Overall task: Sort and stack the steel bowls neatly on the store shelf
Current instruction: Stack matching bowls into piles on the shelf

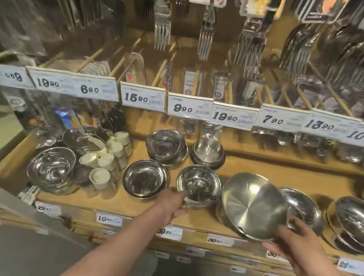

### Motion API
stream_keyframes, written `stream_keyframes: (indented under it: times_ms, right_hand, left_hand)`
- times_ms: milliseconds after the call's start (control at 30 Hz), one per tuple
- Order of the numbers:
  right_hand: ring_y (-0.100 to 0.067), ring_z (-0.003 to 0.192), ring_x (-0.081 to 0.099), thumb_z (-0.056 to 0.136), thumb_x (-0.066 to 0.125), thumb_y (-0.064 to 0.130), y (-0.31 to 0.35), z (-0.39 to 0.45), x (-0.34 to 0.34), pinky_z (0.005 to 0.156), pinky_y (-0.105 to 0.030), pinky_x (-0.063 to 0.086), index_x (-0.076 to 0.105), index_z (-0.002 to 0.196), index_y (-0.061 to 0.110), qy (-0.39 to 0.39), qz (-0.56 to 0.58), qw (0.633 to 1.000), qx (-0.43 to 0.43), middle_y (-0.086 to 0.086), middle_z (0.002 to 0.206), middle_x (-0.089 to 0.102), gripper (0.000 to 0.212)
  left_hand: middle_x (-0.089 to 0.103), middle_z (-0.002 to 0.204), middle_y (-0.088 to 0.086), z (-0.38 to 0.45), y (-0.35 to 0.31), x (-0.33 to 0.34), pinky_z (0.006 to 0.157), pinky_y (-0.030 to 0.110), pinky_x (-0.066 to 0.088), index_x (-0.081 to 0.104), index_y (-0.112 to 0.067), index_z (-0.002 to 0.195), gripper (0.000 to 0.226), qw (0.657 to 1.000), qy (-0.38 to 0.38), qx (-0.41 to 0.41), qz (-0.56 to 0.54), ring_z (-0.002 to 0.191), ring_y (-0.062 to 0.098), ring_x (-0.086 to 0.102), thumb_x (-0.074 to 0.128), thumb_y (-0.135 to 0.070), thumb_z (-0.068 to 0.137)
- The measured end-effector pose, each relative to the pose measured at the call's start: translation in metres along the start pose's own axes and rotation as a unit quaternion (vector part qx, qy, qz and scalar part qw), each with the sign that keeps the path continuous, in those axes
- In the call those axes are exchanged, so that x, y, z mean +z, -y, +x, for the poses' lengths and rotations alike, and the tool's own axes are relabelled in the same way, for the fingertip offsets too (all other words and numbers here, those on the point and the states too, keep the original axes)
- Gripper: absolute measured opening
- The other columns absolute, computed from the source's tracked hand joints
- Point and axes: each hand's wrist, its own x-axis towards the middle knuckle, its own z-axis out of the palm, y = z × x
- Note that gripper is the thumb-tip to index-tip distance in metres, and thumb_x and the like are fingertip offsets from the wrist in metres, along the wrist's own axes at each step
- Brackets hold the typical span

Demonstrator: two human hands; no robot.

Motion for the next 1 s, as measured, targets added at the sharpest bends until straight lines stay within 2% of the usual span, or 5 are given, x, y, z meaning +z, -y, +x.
stream_keyframes:
  times_ms: [133,400,567,733,1000]
  right_hand:
    - [-0.034,0.093,0.076,0.095,0.057,-0.008,0.0,0.003,0.002,0.061,-0.032,0.064,0.064,0.116,0.006,-0.003,-0.013,1.0,0.001,-0.023,0.114,0.073,0.027]
    - [-0.036,0.092,0.076,0.094,0.059,-0.007,0.008,0.009,-0.003,0.061,-0.035,0.064,0.065,0.121,0.008,0.0,-0.001,1.0,0.001,-0.021,0.113,0.074,0.032]
    - [-0.038,0.094,0.076,0.094,0.059,-0.008,0.013,0.01,-0.002,0.062,-0.037,0.065,0.063,0.124,0.008,0.008,-0.001,1.0,0.006,-0.023,0.116,0.072,0.035]
    - [-0.04,0.088,0.076,0.096,0.058,-0.007,0.015,0.013,0.006,0.058,-0.034,0.065,0.058,0.122,0.007,0.004,0.013,1.0,0.014,-0.027,0.115,0.069,0.03]
    - [-0.035,0.078,0.078,0.093,0.062,-0.004,-0.003,0.025,0.063,0.057,-0.028,0.063,0.058,0.116,0.006,0.026,-0.01,0.999,0.018,-0.022,0.1,0.075,0.026]
  left_hand:
    - [0.053,0.144,0.025,0.012,-0.003,0.006,0.042,0.024,0.045,0.03,-0.006,0.152,0.063,0.999,-0.021,-0.005,0.05,0.049,0.018,0.069,0.06,-0.024,0.1]
    - [0.059,0.137,0.026,0.024,-0.008,0.015,0.053,0.026,0.059,0.051,0.005,0.136,0.038,0.999,-0.013,-0.025,0.041,0.113,0.04,0.067,0.053,-0.003,0.099]
    - [0.04,0.157,0.017,0.023,-0.014,0.013,0.049,0.026,0.052,0.035,0.0,0.147,0.043,0.997,-0.032,-0.058,0.031,0.08,0.028,0.078,0.041,-0.002,0.105]
    - [0.061,0.124,0.036,0.0,-0.036,-0.003,0.036,0.024,0.046,0.042,0.01,0.136,0.04,1.0,0.004,-0.003,-0.015,0.047,0.024,0.068,0.045,0.013,0.096]
    - [0.073,0.068,0.018,-0.049,-0.071,-0.066,0.049,0.029,0.046,0.055,0.005,0.092,0.013,0.994,-0.028,0.073,-0.07,0.069,0.032,0.062,0.045,0.014,0.091]
